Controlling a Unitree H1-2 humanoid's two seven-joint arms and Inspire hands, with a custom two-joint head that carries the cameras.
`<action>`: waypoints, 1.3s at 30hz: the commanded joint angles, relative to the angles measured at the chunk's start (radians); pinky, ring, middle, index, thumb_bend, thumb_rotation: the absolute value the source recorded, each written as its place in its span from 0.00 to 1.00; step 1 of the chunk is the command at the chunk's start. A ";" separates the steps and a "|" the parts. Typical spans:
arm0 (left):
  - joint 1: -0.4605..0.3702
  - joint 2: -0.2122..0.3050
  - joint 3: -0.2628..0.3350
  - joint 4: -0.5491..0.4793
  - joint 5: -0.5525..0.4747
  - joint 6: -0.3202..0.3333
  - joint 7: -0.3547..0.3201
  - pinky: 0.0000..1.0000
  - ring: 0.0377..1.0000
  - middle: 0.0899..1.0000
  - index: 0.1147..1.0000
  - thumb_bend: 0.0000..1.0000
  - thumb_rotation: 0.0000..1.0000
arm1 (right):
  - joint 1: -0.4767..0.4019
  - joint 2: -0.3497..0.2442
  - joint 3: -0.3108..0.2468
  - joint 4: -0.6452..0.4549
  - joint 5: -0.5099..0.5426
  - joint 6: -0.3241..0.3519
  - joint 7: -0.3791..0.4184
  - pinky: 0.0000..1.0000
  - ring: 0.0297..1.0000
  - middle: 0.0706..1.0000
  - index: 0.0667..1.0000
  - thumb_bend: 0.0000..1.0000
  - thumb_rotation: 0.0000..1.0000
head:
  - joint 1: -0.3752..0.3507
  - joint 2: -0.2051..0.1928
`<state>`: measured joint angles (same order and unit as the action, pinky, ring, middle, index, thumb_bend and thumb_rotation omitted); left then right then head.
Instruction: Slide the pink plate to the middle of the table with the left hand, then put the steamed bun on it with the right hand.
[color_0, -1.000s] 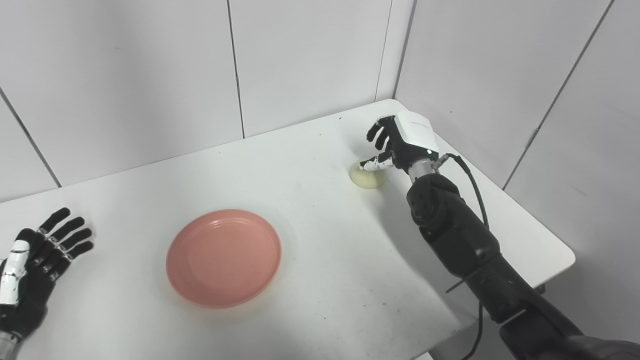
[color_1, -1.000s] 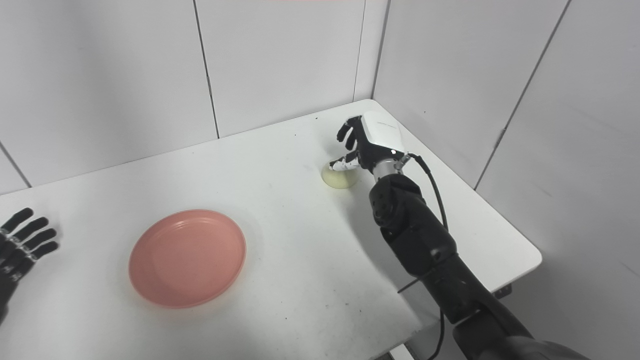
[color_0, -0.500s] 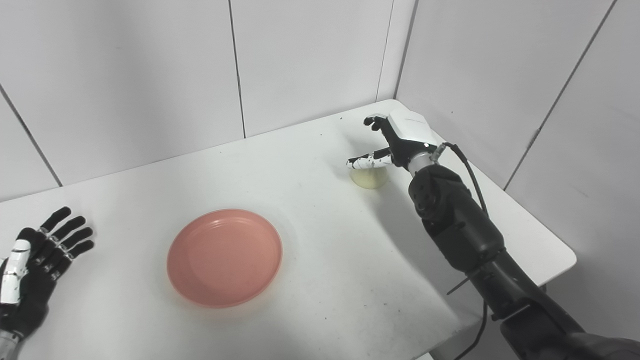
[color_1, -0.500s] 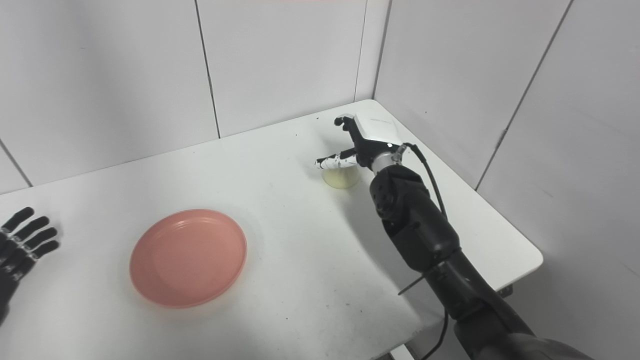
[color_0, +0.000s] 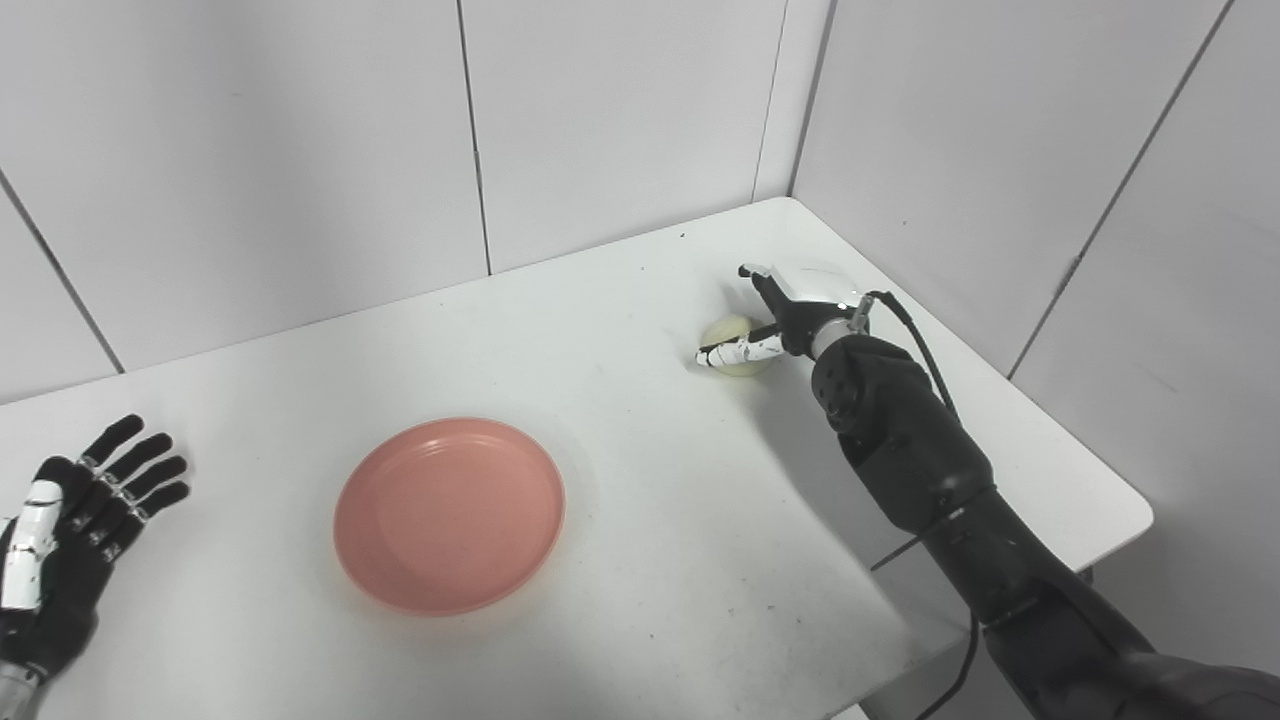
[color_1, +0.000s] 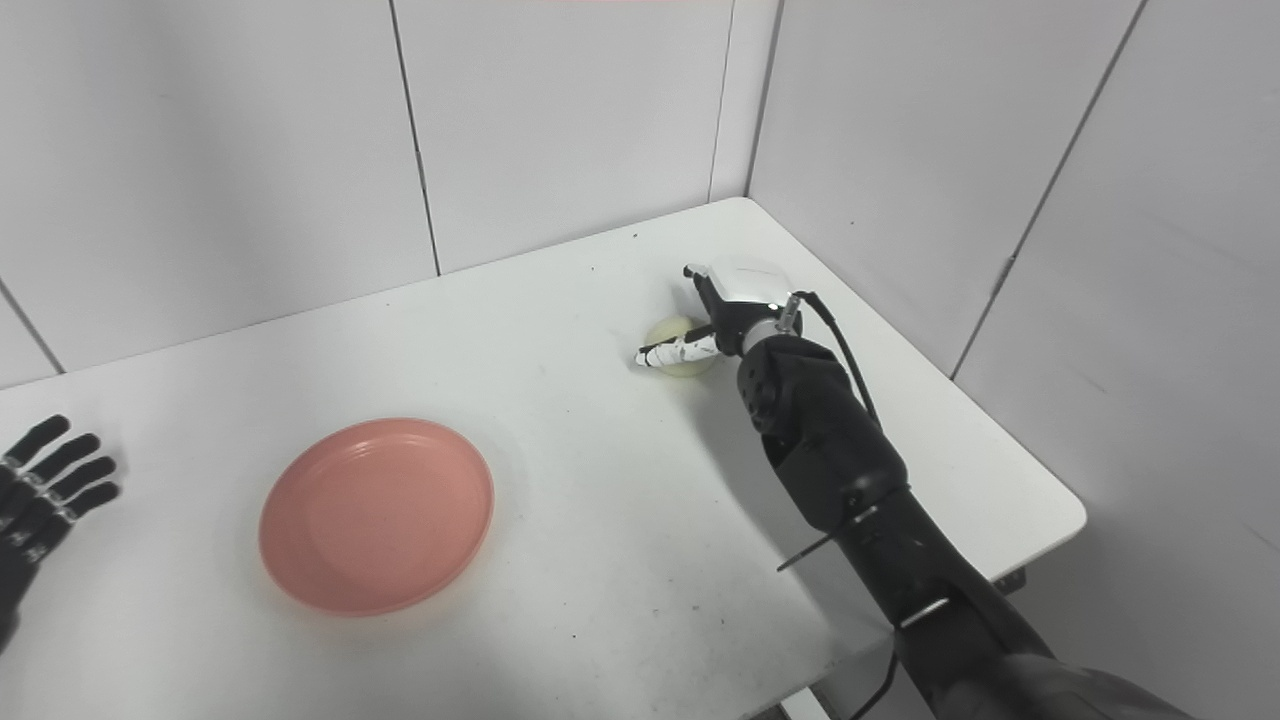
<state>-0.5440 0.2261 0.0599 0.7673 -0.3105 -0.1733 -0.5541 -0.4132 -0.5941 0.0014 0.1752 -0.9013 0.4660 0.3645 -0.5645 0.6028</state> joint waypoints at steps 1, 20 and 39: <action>0.113 -0.025 -0.025 0.060 0.026 0.081 0.007 0.81 0.81 0.82 0.82 0.59 0.93 | -0.048 -0.019 -0.006 -0.011 -0.003 0.003 -0.018 0.78 0.90 0.90 0.90 0.92 0.65 | 0.000 0.000; 0.125 -0.022 -0.030 0.025 0.022 0.102 0.014 0.81 0.81 0.83 0.82 0.58 0.93 | -0.094 -0.005 0.081 0.115 0.089 -0.013 -0.123 0.70 0.81 0.83 0.82 0.80 0.41 | 0.008 0.008; 0.130 -0.021 -0.036 0.011 0.023 0.106 0.016 0.81 0.81 0.83 0.82 0.58 0.93 | -0.088 -0.027 0.072 0.141 0.211 -0.002 -0.236 0.38 0.42 0.40 0.51 0.52 0.00 | 0.010 0.012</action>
<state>-0.5168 0.2277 0.0440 0.7160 -0.3083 -0.1589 -0.5487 -0.4944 -0.5958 0.0844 0.3189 -0.6919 0.4546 0.1416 -0.5553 0.6167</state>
